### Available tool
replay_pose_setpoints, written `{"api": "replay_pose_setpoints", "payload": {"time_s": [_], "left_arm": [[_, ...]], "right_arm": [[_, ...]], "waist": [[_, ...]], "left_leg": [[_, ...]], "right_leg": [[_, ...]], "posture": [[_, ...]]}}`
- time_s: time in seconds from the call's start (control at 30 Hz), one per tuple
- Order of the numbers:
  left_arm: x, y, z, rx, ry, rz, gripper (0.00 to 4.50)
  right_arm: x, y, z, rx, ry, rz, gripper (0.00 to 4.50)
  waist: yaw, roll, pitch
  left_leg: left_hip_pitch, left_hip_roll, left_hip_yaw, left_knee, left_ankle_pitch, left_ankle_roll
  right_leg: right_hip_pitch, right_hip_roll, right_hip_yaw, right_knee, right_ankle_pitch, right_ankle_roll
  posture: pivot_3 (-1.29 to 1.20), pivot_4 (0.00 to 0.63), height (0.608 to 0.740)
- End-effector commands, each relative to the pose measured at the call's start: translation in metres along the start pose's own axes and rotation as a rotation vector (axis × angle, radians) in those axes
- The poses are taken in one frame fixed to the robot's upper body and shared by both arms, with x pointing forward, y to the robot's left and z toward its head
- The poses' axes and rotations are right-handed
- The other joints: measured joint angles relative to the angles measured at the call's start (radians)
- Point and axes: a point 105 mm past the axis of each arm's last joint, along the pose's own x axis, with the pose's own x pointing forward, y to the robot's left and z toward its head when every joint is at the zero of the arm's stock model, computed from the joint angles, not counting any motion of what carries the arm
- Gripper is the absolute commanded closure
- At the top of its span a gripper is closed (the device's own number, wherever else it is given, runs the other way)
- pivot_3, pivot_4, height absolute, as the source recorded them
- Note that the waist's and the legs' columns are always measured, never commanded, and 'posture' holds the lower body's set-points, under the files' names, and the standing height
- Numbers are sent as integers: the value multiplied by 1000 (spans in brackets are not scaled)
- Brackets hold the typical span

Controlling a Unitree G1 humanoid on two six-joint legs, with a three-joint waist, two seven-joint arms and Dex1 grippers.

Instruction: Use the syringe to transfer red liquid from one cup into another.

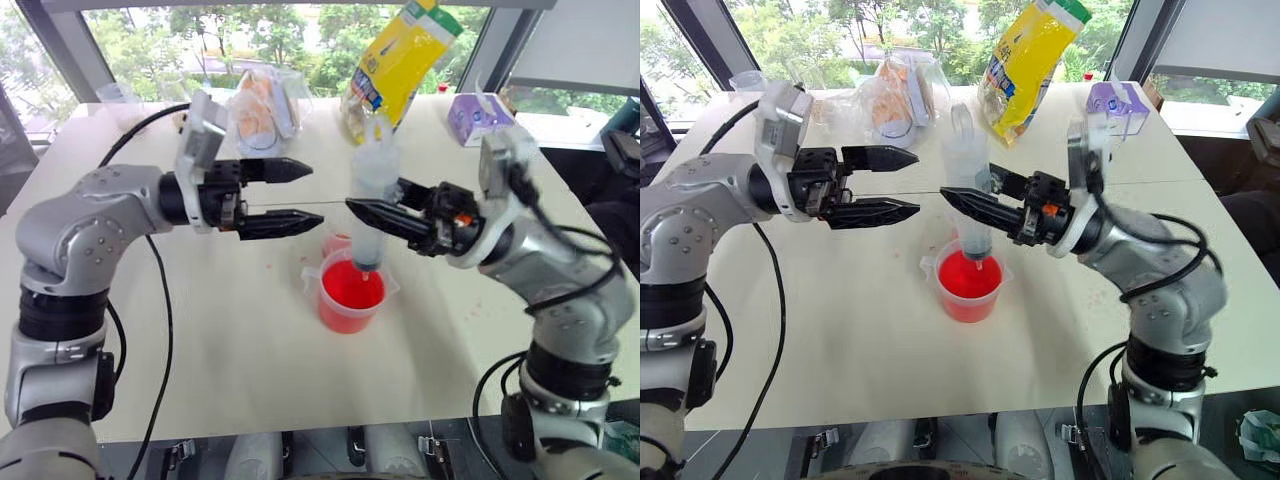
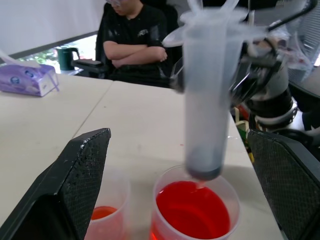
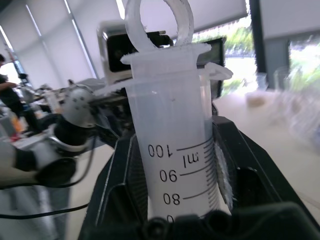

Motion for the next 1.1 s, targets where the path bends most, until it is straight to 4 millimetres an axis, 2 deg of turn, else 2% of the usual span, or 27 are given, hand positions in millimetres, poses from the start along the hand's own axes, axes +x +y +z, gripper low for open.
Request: {"api": "replay_pose_setpoints", "payload": {"time_s": [0.03, 0.2, 0.47, 0.67, 1.0, 1.1], "left_arm": [[2, -11, 8, 20, 7, -62, 0], [7, -19, 8, 15, 12, -103, 0], [14, -28, 4, -6, 25, -174, 0], [22, -25, 4, -8, 6, -189, 0], [40, -9, -2, -28, -32, -141, 0], [45, -9, -3, -40, -47, -143, 914]], "right_arm": [[2, -3, -18, -110, -6, -21, 3102], [3, -7, -35, -155, 1, -45, 3102], [6, -4, -34, -162, -6, -40, 3102], [8, -1, -33, -163, 10, -27, 3102], [5, 3, -39, -164, 42, -11, 3102], [4, 4, -41, -161, 47, -10, 3102]], "waist": [[-1, 0, 0], [-1, 0, 0], [1, 0, 0], [1, 0, 0], [2, 0, 0], [2, 0, 0]], "left_leg": [[0, 0, 0, 0, 0, 0], [0, 0, 0, 0, 0, -1], [0, 0, 0, 0, 1, -1], [0, 0, 0, 0, 1, -1], [0, 0, 0, 1, 1, -1], [0, 0, 0, 1, 1, -1]], "right_leg": [[0, 0, 0, 0, 0, 0], [-1, 0, 0, 0, 0, 0], [0, 0, 0, 0, 0, 0], [0, 0, 0, 0, 0, 0], [0, 0, 1, 0, 0, 0], [0, 0, 1, 0, 0, 0]], "posture": [[0, 150, 740], [0, 150, 740], [0, 150, 740], [0, 150, 740], [0, 150, 740], [0, 150, 740]]}}
